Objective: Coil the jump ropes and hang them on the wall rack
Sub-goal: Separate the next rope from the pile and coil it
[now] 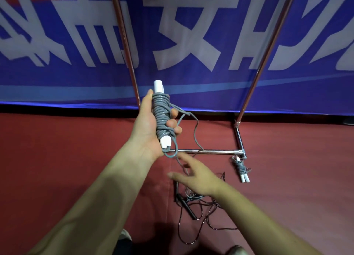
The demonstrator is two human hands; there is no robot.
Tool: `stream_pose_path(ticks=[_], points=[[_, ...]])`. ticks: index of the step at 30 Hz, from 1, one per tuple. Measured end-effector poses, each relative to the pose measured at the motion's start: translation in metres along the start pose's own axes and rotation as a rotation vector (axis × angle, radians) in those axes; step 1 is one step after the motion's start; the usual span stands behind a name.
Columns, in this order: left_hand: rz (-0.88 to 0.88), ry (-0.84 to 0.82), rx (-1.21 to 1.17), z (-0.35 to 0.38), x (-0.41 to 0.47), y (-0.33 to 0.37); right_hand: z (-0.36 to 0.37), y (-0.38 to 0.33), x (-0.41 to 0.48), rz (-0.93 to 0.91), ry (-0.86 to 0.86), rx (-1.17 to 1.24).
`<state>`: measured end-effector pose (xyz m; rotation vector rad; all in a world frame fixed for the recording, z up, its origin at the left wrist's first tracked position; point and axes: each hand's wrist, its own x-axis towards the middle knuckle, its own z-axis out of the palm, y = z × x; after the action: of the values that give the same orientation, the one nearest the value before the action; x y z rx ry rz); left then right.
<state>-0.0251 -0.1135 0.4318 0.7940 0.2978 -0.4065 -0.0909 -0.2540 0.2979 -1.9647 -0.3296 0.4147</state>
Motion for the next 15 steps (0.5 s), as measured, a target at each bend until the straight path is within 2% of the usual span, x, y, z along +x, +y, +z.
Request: stream_pose_path(ticks=[1, 3, 6, 8, 9, 11, 15], points=[[0.009, -0.004, -0.008, 0.000, 0.000, 0.001, -0.002, 0.006, -0.001, 0.079, -0.085, -0.049], [0.045, -0.004, -0.016, -0.001, -0.001, 0.008, -0.013, 0.027, -0.003, 0.280, -0.151, -0.227], [0.083, 0.005, -0.017, -0.008, -0.003, 0.023, -0.041, 0.069, -0.020, 0.556, -0.132, -0.395], [0.093, 0.026, -0.005, -0.014, -0.004, 0.028, -0.054, 0.092, -0.034, 0.639, -0.097, -0.426], [0.101, 0.036, 0.016, -0.016, -0.005, 0.029, -0.058, 0.097, -0.037, 0.644, -0.084, -0.398], [0.115, 0.056, 0.081, -0.018, -0.005, 0.027, -0.064, 0.091, -0.037, 0.607, 0.027, -0.143], [0.110, 0.060, 0.142, -0.014, -0.005, 0.015, -0.082, 0.030, -0.023, 0.315, 0.265, 0.195]])
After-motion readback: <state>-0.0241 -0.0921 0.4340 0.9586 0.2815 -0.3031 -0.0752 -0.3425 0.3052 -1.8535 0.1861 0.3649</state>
